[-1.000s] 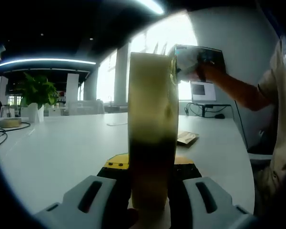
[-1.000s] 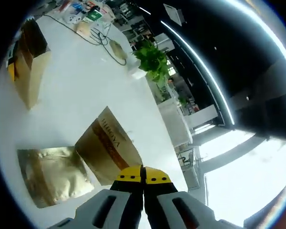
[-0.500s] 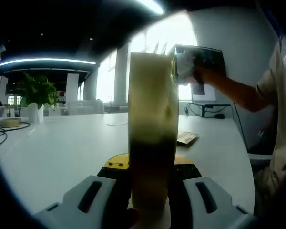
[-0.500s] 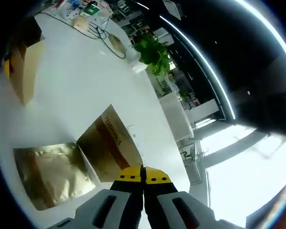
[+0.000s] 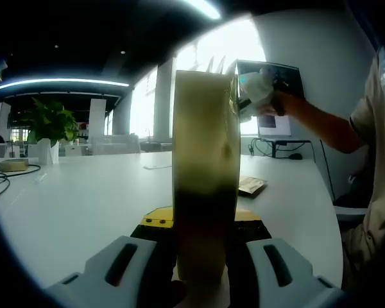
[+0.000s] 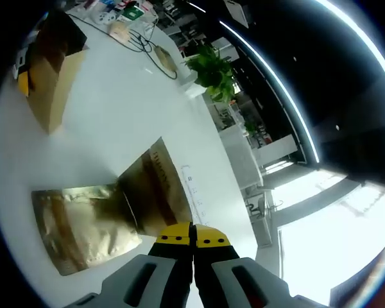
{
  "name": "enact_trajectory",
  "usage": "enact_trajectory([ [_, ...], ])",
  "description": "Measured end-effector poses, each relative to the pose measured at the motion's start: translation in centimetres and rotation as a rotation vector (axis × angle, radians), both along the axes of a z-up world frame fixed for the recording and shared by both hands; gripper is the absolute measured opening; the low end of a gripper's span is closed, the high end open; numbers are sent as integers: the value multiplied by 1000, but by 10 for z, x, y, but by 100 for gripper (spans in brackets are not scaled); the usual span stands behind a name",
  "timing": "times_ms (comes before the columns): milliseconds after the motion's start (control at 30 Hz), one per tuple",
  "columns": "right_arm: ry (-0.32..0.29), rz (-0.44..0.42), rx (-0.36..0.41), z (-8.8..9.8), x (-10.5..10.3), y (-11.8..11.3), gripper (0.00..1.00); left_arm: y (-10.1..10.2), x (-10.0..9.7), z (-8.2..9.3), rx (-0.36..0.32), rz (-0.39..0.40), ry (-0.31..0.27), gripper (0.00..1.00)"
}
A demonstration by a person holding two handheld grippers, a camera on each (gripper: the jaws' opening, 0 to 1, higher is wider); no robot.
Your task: Extract single mask from mask box in order stack masks on table
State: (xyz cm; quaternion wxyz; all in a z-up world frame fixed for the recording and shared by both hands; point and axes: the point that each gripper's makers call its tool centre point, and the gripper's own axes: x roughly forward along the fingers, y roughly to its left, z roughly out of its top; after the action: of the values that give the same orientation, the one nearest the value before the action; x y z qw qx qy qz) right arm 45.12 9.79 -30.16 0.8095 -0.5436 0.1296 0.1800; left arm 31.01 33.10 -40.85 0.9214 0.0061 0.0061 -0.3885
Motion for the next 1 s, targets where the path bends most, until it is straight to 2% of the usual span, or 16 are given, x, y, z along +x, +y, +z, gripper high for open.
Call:
enact_trajectory([
  [567,15,26,13,-8,-32,2,0,1,-1,0,1,1,0,19],
  [1000,24,24,35,-29,-64,-5,0,1,0,-1,2,2,-1,19],
])
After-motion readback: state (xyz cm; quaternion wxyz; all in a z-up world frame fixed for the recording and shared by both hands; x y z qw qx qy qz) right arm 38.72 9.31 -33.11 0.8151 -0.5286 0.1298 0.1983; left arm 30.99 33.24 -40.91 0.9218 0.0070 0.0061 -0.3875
